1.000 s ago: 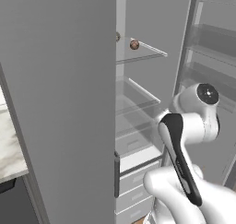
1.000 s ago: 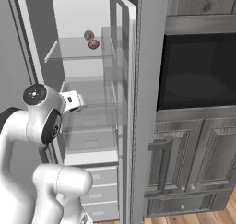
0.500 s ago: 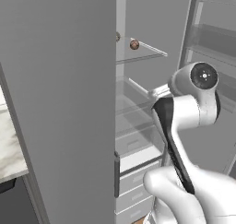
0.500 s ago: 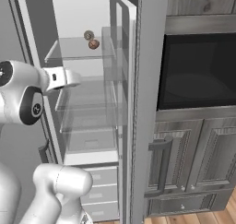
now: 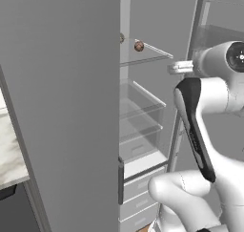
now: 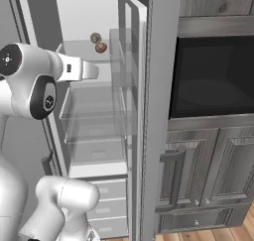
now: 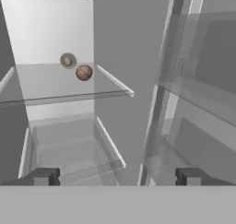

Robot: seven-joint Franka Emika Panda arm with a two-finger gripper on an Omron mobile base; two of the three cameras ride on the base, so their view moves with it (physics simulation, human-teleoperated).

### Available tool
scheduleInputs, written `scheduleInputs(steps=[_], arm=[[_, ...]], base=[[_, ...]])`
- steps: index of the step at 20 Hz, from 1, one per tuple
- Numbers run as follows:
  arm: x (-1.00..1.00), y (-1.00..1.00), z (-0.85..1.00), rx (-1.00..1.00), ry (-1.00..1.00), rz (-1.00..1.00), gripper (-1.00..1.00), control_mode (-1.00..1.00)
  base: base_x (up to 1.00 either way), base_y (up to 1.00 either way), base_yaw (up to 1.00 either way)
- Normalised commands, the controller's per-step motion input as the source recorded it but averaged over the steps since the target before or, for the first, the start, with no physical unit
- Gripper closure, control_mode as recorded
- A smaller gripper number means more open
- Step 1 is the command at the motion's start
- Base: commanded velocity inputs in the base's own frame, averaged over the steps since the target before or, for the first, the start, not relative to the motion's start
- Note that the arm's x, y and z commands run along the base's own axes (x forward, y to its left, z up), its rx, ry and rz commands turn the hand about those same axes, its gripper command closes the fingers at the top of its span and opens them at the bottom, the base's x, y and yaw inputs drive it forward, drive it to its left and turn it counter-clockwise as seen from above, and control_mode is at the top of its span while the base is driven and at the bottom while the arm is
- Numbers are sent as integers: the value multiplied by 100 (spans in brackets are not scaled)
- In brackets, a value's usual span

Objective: Pick the egg and butter from the fridge and place them by the bowl for mixing.

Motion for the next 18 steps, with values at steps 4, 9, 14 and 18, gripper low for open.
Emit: scheduleInputs(steps=[4,9,14,18], arm=[[0,-28,28,23,-6,4,-100,-100],[0,21,0,0,0,0,-100,-100],[14,51,1,-2,0,-1,-100,-100],[45,28,0,-3,7,-3,-100,-100]], base=[[0,0,0],[0,0,0],[0,0,0],[0,0,0]])
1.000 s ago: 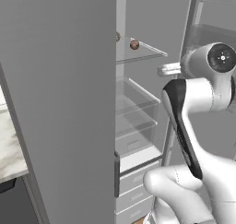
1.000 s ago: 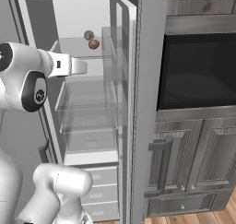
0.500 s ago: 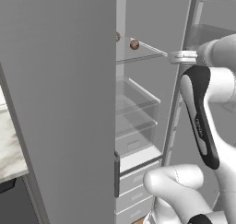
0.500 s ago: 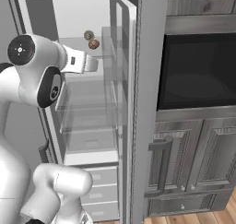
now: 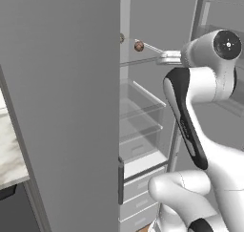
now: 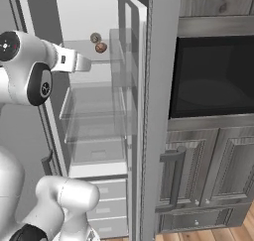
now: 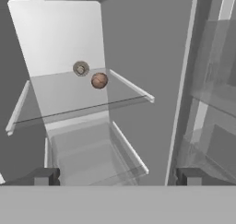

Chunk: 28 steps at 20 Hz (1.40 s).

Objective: Pick the egg and butter from the fridge and place them by the bowl for mixing.

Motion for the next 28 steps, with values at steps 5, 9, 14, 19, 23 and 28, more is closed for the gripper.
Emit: scheduleInputs(steps=[5,9,14,19,23,28], arm=[[54,6,0,-1,10,0,-100,-100],[50,0,0,0,4,0,-100,-100],[49,0,0,0,4,3,-100,-100],[36,-4,-6,0,0,7,-100,-100],[20,-6,-2,0,0,4,-100,-100],[20,-7,0,0,0,5,-100,-100]], base=[[0,0,0],[0,0,0],[0,0,0],[0,0,0],[0,0,0],[0,0,0]])
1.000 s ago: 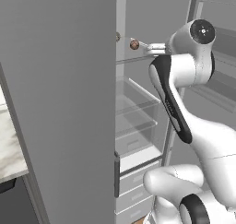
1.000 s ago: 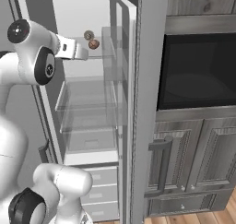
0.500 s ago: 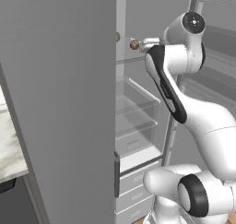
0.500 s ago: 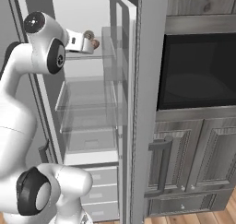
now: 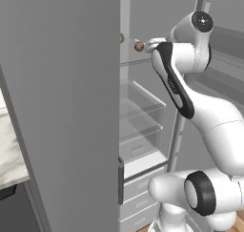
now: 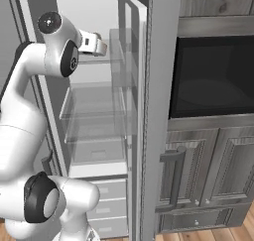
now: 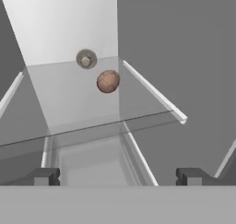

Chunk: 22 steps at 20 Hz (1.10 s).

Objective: Pick the egg and butter from the fridge and place them by the bowl for mixing.

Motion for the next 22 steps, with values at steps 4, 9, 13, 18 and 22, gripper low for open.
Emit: scheduleInputs(steps=[4,9,13,18,22], arm=[[21,0,0,0,0,3,-100,-100],[21,0,0,0,0,0,-100,-100],[26,0,0,0,0,1,-100,-100],[25,0,0,0,0,2,-100,-100],[30,0,-2,0,1,3,-100,-100]], base=[[0,0,0],[0,0,0],[0,0,0],[0,0,0],[0,0,0]])
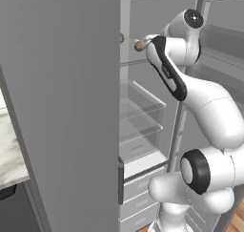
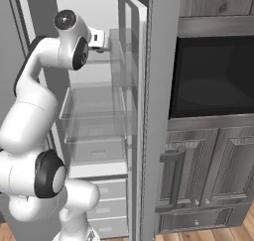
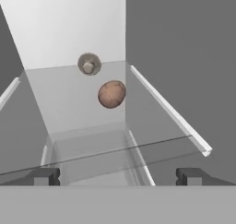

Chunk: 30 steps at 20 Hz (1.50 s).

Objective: Pick the egg and butter from the fridge and place them by the bowl for mixing.

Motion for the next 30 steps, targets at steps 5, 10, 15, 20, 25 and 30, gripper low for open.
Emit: scheduleInputs(steps=[5,10,15,20,25,30], arm=[[23,0,-11,0,0,4,-100,-100],[16,0,-14,0,1,5,-100,-100],[24,0,0,0,0,1,-100,-100],[31,0,0,0,0,0,-100,-100],[33,0,0,0,0,0,-100,-100],[31,2,-5,0,1,0,-100,-100]], base=[[0,0,0],[0,0,0],[0,0,0],[0,0,0],[0,0,0],[0,0,0]])
